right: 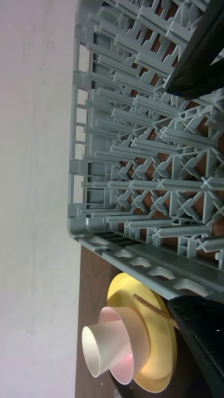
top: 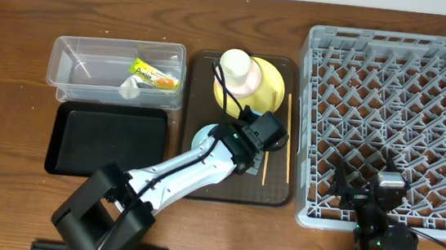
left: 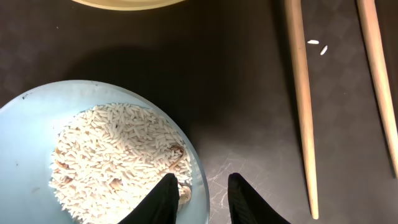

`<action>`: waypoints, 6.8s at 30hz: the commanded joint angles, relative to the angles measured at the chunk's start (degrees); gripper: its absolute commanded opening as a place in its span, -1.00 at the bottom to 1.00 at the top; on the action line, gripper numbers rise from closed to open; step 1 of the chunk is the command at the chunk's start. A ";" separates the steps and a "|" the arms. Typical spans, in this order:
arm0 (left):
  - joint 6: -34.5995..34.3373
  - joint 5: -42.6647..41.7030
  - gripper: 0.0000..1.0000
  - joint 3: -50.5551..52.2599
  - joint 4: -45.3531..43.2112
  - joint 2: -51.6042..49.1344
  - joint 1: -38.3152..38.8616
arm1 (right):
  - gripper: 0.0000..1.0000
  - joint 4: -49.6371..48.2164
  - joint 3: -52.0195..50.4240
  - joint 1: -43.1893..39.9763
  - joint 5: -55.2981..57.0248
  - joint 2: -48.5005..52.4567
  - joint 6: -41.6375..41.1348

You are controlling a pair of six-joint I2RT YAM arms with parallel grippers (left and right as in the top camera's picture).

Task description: Sort waste into correct bins and load items into the dishwasher rack

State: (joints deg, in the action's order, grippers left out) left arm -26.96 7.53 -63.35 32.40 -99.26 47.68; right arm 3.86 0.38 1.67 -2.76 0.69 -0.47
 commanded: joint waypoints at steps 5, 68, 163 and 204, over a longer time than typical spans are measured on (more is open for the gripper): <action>-1.03 0.61 -0.42 2.08 -0.20 -0.76 0.04 | 0.99 0.22 -0.07 0.00 0.37 -0.31 -0.76; 3.87 5.20 -0.87 3.02 4.33 13.27 -3.72 | 0.99 0.22 -0.07 0.00 0.37 -0.31 -0.79; 43.47 -97.59 -0.88 12.24 29.16 1.55 -93.85 | 0.98 0.22 -0.07 0.00 0.37 -0.31 -0.79; 4.98 -23.08 -0.87 -0.63 15.54 20.79 -20.26 | 0.98 0.22 -0.07 0.00 0.37 -0.31 -0.79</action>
State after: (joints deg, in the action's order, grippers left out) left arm -18.61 -19.38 -63.31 48.82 -76.03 25.10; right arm 3.84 0.38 1.67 -2.74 0.69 -0.47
